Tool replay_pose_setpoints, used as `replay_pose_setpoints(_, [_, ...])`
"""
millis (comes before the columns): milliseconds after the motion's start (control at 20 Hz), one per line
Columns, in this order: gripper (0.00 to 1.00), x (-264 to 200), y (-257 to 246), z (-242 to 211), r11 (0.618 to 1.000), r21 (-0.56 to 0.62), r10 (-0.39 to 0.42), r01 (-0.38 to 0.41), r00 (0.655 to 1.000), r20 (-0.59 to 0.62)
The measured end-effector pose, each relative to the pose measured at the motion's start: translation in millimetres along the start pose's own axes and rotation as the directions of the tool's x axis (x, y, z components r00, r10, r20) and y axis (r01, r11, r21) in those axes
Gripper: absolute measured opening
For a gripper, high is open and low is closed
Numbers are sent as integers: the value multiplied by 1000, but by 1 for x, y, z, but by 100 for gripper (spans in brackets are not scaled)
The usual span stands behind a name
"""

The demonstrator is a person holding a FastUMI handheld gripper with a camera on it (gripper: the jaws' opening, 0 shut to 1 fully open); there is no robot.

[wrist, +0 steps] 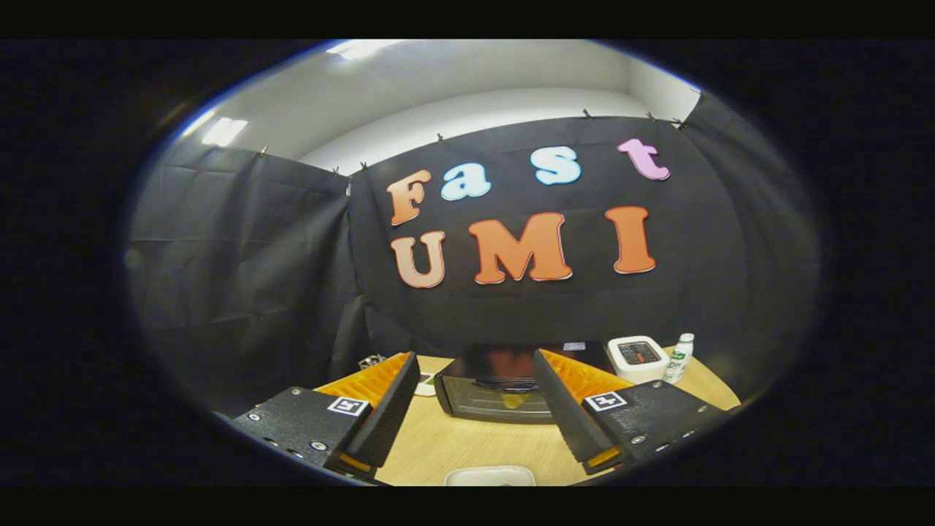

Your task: Open the toaster oven, put the food inside, and close the toaster oven door.

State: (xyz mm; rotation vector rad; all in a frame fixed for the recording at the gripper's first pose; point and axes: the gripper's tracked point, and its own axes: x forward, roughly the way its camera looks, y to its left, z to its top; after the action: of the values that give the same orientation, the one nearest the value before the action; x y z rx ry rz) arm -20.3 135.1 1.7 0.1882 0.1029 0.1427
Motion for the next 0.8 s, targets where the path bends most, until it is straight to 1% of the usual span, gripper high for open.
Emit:
replay_pose_setpoints(100, [94, -19, -3, 1, 1000, -14, -22, 22, 1000, 10])
replay_pose_setpoints(250, [95, -46, -1, 10, 1000, -12, -28, 29, 999, 41])
replay_pose_setpoints(450, [95, -69, 1, 24, 999, -9, -36, 37, 996, 86])
replay_pose_setpoints(650, [95, -81, 17, 33, 1000, -10, 6, -5, 996, 87])
replay_pose_setpoints(800, [95, -83, 29, 33, 999, -43, 26, -23, 997, 70])
